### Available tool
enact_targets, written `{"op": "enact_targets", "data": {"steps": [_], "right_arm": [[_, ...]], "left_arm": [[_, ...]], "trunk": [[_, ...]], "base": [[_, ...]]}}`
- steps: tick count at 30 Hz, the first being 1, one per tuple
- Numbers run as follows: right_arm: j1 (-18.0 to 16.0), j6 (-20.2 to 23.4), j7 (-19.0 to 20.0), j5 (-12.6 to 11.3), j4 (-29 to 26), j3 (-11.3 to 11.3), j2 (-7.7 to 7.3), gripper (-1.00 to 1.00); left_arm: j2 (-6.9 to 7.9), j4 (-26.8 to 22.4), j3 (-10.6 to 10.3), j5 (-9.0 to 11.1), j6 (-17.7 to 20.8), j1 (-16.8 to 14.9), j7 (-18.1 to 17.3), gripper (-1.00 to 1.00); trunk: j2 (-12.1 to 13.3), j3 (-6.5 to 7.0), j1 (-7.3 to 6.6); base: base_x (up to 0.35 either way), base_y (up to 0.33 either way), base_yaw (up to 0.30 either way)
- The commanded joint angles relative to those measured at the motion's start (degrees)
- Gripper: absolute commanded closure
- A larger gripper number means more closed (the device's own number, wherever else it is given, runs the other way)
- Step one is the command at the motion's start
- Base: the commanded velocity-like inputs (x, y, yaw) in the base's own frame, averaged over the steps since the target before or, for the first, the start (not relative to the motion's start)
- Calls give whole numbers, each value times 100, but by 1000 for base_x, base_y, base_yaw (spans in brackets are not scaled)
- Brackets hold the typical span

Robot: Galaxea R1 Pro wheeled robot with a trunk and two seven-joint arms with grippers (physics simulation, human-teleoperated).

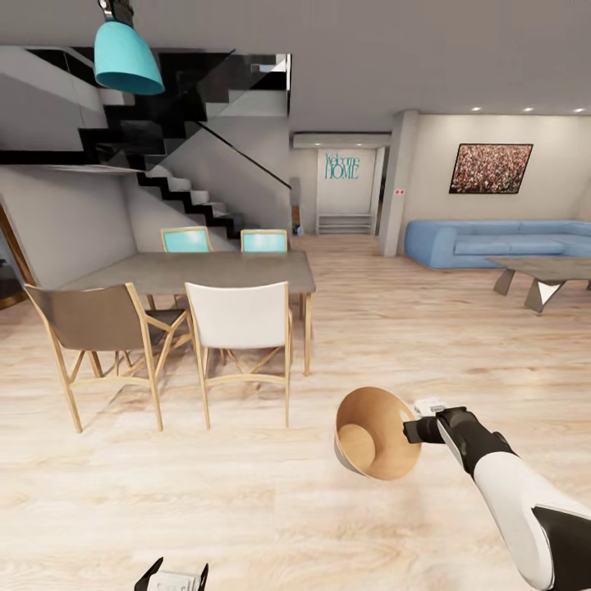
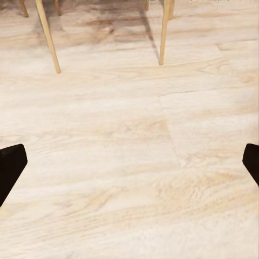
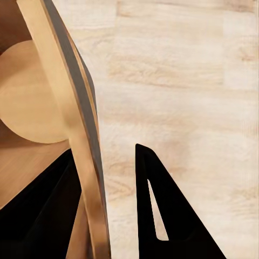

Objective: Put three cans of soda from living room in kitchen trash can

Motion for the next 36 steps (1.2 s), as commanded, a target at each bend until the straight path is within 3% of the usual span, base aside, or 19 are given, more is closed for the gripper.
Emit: {"op": "enact_targets", "data": {"steps": [1, 9, 16, 17, 18, 22, 24, 25, 29, 36], "right_arm": [[-2, -2, 4, -61, -4, -23, 0, 100], [4, -161, 36, -61, -4, -29, -15, 100], [46, -391, 49, -61, -4, -4, -45, 100], [62, -402, 56, -61, -4, -3, -58, 100], [81, -414, 132, -61, -4, -2, -69, 100], [90, -418, 219, -61, -5, 10, -63, 100], [93, -420, 250, -61, -8, 48, -61, 100], [95, -421, 279, -61, -11, 81, -67, 100], [96, -426, 293, -61, -12, 101, -71, 100], [116, -620, 299, -61, -6, 116, -57, 100]], "left_arm": [[2, 1, 1, 2, 1, 0, 0, -100], [19, 17, 18, 23, 115, 0, 0, -100], [35, 655, 62, 59, 240, -100, -112, -100], [39, 750, 70, 100, 305, -205, -146, -100], [46, 852, 78, 281, 616, -550, -183, -100], [69, 856, 83, 460, 1046, -980, -200, -100], [96, 866, 87, 519, 1353, -1351, -205, -100], [129, 892, 90, 551, 1727, -1808, -218, -100], [212, 907, 91, 567, 2011, -2253, -233, -100], [492, 913, 103, 676, 2122, -2506, -389, -100]], "trunk": [[41, 19, -23], [362, 163, -199], [643, 288, -352], [683, 306, -374], [723, 324, -396], [883, 396, -484], [964, 432, -528], [1004, 450, -550], [1164, 522, -638], [1445, 648, -792]], "base": [[0, 0, 0], [0, 0, 0], [0, 0, 0], [0, 0, 0], [0, 0, 0], [0, 0, 0], [0, 0, 0], [0, 0, 0], [0, 0, 0], [0, 0, 0]]}}
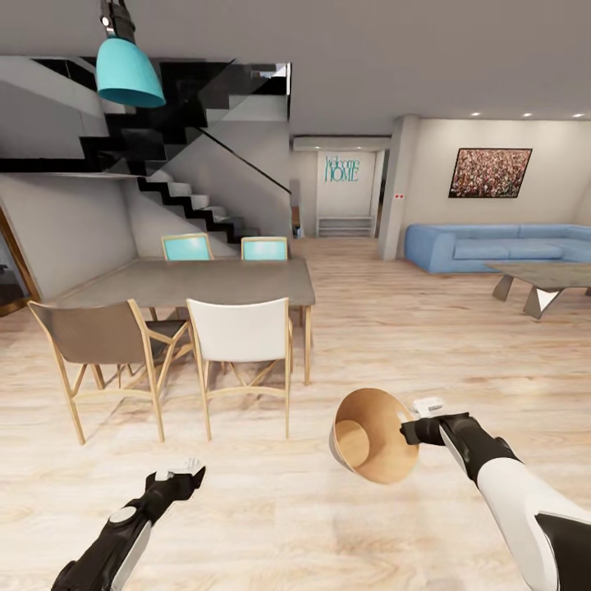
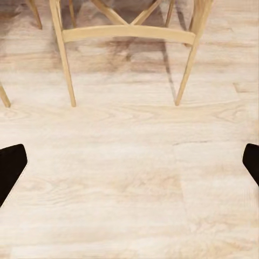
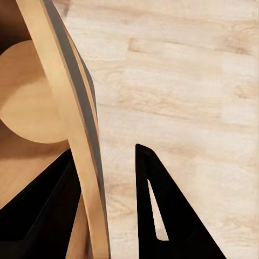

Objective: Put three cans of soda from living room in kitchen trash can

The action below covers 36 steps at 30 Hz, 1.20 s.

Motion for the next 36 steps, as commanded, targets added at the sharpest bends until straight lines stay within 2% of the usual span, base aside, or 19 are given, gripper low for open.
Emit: {"op": "enact_targets", "data": {"steps": [1, 4, 5, 8, 9, 12, 14, 15, 17, 18, 20, 27, 28, 31, 32, 36], "right_arm": [[13, -24, -1, -47, -5, -25, 1, 100], [56, -82, 0, -46, -4, -24, 0, 100], [78, -118, 2, -46, -6, -27, -10, 100], [92, -140, 3, -47, -7, -32, -25, 100], [180, -257, 5, -45, -13, -35, -92, 100], [341, -472, 27, -46, -24, -37, -190, 100], [502, -640, 144, -47, -35, -41, -331, 100], [638, -800, 408, -57, -42, -53, -544, 100], [717, -947, 545, -70, -41, -61, -648, 100], [847, -1194, 649, -86, -42, -73, -732, 100], [1102, -1550, 736, -103, -48, -93, -807, 100], [1654, -1928, 801, -131, -275, -131, -869, 100], [1812, -1985, 807, -141, -364, -210, -873, 100], [2005, -2160, 815, -160, -489, -446, -874, 100], [2103, -2269, 819, -167, -553, -619, -875, 100], [2257, -2402, 823, -174, -631, -845, -877, 100]], "left_arm": [[59, 1, 1, 63, 6, -16, -43, -100], [281, 2, 1, 330, 17, -43, -206, -100], [535, 4, -3, 648, 23, -56, -407, -100], [740, 7, -7, 890, 26, -62, -603, -100], [877, 4, -11, 1048, 28, -65, -750, -100], [926, 6, -11, 1100, 28, -67, -800, -100], [951, 12, -16, 1120, 28, -68, -828, -100], [961, 103, -25, 1125, 7, -66, -847, -100], [964, 202, -33, 1123, -15, -64, -851, -100], [959, 323, -35, 1122, -39, -64, -851, -100], [943, 478, -37, 1121, -76, -64, -847, -100], [921, 619, -64, 1112, -332, -61, -834, -100], [919, 634, -72, 1109, -495, -61, -820, -100], [916, 652, -82, 1103, -708, -61, -802, -100], [914, 658, -85, 1101, -797, -61, -795, -100], [910, 665, -89, 1101, -899, -57, -787, -100]], "trunk": [[41, 19, -23], [162, 73, -89], [202, 91, -111], [322, 145, -177], [362, 163, -199], [482, 217, -264], [563, 252, -308], [603, 270, -330], [683, 306, -374], [723, 324, -396], [803, 360, -440], [1084, 486, -594], [1124, 504, -616], [1244, 558, -682], [1285, 576, -704], [1445, 647, -792]], "base": [[0, 0, 0], [0, 0, 0], [0, 0, 0], [0, 0, 0], [0, 0, 0], [0, 0, 0], [0, 0, 0], [0, 0, 0], [0, 0, 0], [0, 0, 0], [0, 0, 0], [0, 0, 0], [0, 0, 0], [0, 0, 0], [0, 0, 0], [0, 0, 0]]}}
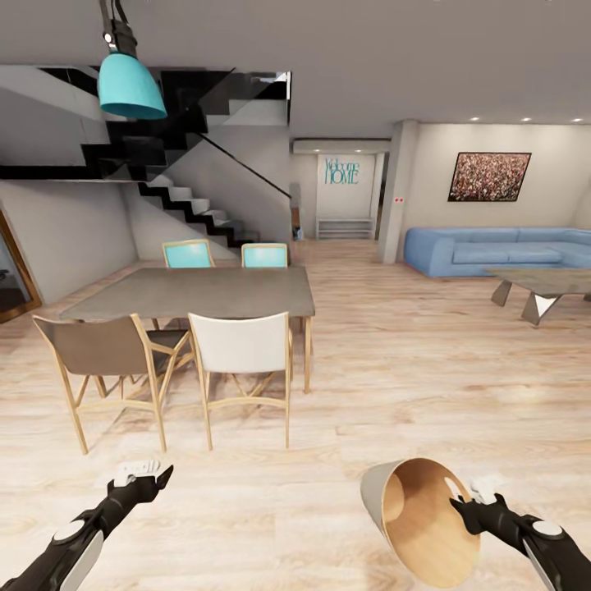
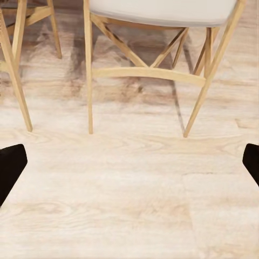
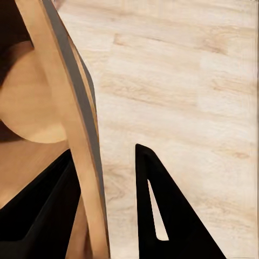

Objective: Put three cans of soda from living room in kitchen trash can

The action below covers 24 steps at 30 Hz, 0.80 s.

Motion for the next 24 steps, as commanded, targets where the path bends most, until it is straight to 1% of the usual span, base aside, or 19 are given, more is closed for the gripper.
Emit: {"op": "enact_targets", "data": {"steps": [1, 6, 8, 9, 10, 12, 13, 14, 15, 18, 20, 21, 22, 24], "right_arm": [[31, -34, 1, -45, -19, -50, 0, 100], [209, -351, 2, -58, -52, -222, -3, 100], [249, -418, 3, -61, -57, -347, -1, 100], [277, -464, 3, -65, -60, -479, 0, 100], [308, -512, 3, -67, -65, -652, -2, 100], [316, -527, 4, -70, -73, -702, -3, 100], [321, -537, 4, -72, -108, -737, -4, 100], [323, -540, 4, -76, -141, -758, -3, 100], [327, -548, 9, -111, -385, -882, 7, 100], [328, -550, 14, -131, -688, -931, 34, 100], [329, -547, 34, -143, -996, -942, 81, 100], [329, -544, 98, -147, -1184, -951, 149, 100], [329, -538, 243, -151, -1447, -967, 248, 100], [330, -528, 360, -156, -1720, -977, 325, 100]], "left_arm": [[-1, 2, -1, 0, -16, 1, 1, -100], [-3, -1, -4, 1, -90, 9, 4, -100], [-3, -2, -7, -2, -124, 9, 5, -100], [-6, -2, -9, -4, -148, 8, 5, -100], [-27, -2, -64, -30, -172, 7, 0, -100], [-41, -3, -172, -88, -179, 6, 5, -100], [-64, -3, -290, -163, -183, 6, 20, -100], [-75, -3, -336, -191, -184, 6, 26, -100], [-129, 1, -454, -265, -187, 6, 53, -100], [-161, 2, -496, -289, -188, 6, 64, -100], [-186, 6, -517, -305, -189, 6, 70, -100], [-196, 24, -525, -311, -189, 6, 72, -100], [-205, 102, -534, -313, -189, 6, 74, -100], [-213, 212, -541, -320, -194, 6, 75, -100]], "trunk": [[41, 19, -23], [242, 109, -133], [322, 145, -177], [362, 163, -199], [402, 181, -220], [483, 217, -264], [523, 235, -286], [563, 253, -308], [603, 271, -330], [723, 325, -396], [803, 360, -440], [844, 378, -462], [884, 396, -484], [964, 432, -528]], "base": [[0, 0, 0], [0, 0, 0], [0, 0, 0], [0, 0, 0], [0, 0, 0], [0, 0, 0], [0, 0, 0], [0, 0, 0], [0, 0, 0], [0, 0, 0], [0, 0, 0], [0, 0, 0], [0, 0, 0], [0, 0, 0]]}}
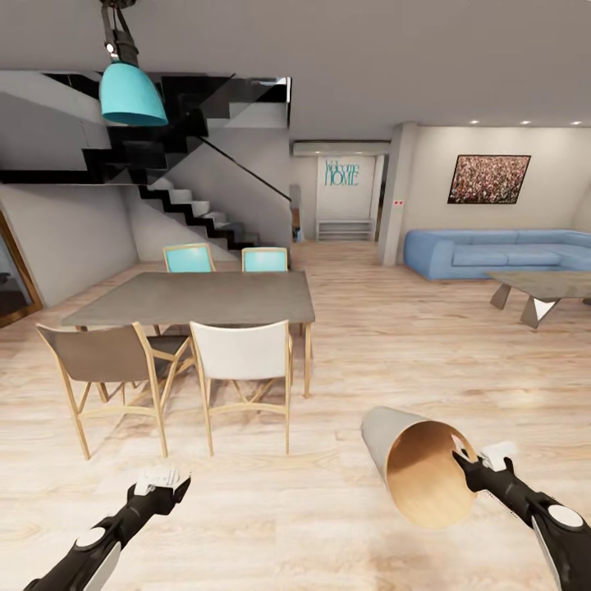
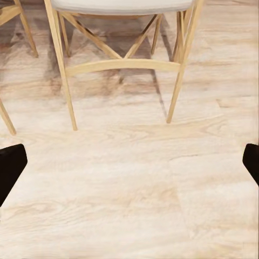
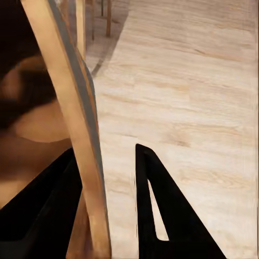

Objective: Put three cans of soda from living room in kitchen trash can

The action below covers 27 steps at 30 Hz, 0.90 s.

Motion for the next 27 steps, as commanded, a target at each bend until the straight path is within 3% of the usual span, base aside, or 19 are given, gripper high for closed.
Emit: {"op": "enact_targets", "data": {"steps": [1, 4, 8, 10, 11, 14, 17, 20, 27], "right_arm": [[2, 6, 24, 22, -86, 2, 29, 100], [2, 17, 74, -45, -310, 0, 165, 100], [82, 26, 75, -113, -680, -10, 528, 100], [180, 24, 28, -121, -748, -18, 622, 100], [307, 21, -142, -136, -805, -53, 736, 100], [377, 12, -304, -148, -823, -106, 799, 100], [528, -9, -438, -160, -810, -346, 843, 100], [601, -17, -461, -162, -801, -445, 836, 100], [655, -18, -524, -140, -510, -707, 808, 100]], "left_arm": [[-3, 34, -1, -4, 0, 1, 0, -100], [-34, 101, -3, -13, -6, 1, 1, -100], [-98, 153, -9, -19, -11, 1, 1, -100], [-110, 160, -11, -20, -12, 1, 1, -100], [-121, 169, -13, -21, -21, 1, 1, -100], [-127, 175, -13, -21, -40, 1, 1, -100], [-132, 179, -15, -24, -74, 1, 1, -100], [-143, 180, -15, -28, -79, 1, 1, -100], [-204, 175, -14, -23, -178, 1, 1, -100]], "trunk": [[42, 18, -23], [162, 72, -89], [322, 143, -176], [403, 179, -220], [443, 197, -242], [563, 251, -308], [683, 305, -374], [804, 359, -440], [804, 359, -440]], "base": [[0, 0, 0], [0, 0, 0], [0, 0, 0], [0, 0, 0], [0, 0, 0], [0, 0, 0], [0, 0, 0], [0, 0, 0], [0, 0, 0]]}}
